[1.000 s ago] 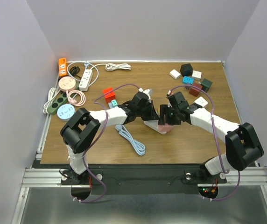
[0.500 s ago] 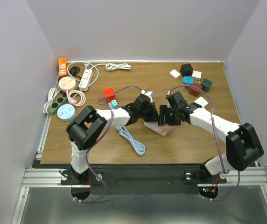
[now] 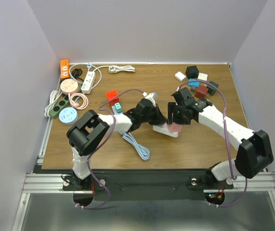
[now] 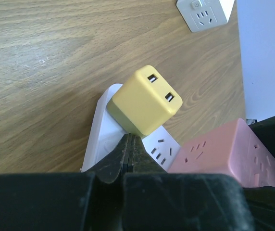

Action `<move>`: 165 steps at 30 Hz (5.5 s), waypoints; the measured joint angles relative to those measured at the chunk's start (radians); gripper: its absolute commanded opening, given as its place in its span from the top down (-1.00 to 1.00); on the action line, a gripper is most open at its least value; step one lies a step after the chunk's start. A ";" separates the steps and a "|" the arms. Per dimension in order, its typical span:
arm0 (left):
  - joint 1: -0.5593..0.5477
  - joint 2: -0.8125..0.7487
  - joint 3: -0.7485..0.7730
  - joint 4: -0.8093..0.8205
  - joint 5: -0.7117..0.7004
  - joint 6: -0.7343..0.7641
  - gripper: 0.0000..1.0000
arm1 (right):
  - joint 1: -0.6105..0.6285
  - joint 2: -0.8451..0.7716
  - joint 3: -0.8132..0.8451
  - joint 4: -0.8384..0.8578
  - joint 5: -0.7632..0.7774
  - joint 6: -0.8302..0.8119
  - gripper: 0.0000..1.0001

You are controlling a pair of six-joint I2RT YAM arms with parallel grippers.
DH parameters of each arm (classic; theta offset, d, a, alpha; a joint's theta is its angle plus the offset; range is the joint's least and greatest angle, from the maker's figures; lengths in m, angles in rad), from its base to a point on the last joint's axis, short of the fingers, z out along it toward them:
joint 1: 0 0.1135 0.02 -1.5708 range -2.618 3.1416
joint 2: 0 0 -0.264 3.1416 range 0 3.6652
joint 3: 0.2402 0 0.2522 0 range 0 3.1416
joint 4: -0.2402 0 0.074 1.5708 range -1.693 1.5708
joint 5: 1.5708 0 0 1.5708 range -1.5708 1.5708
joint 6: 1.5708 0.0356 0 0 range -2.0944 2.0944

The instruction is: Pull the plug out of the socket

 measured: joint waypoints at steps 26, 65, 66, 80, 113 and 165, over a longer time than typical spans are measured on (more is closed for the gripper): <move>-0.032 -0.106 -0.007 -0.257 -0.050 -0.003 1.00 | 0.002 -0.010 -0.163 0.107 -0.132 0.007 0.99; -0.089 0.019 0.185 -0.363 -0.135 0.036 1.00 | -0.005 -0.025 -0.151 0.051 -0.072 0.027 0.99; -0.088 0.007 0.185 -0.393 -0.138 0.037 1.00 | -0.004 -0.025 -0.155 0.061 -0.077 0.027 0.99; -0.095 -0.045 0.156 -0.516 -0.096 0.046 1.00 | -0.004 0.021 -0.153 0.156 -0.096 0.029 0.99; -0.104 0.060 0.185 -0.298 -0.095 0.068 1.00 | -0.165 -0.128 0.113 -0.030 0.290 0.074 0.99; -0.026 0.057 0.478 -0.775 -0.135 0.150 1.00 | -0.480 -0.050 0.051 0.069 -0.037 -0.032 -0.96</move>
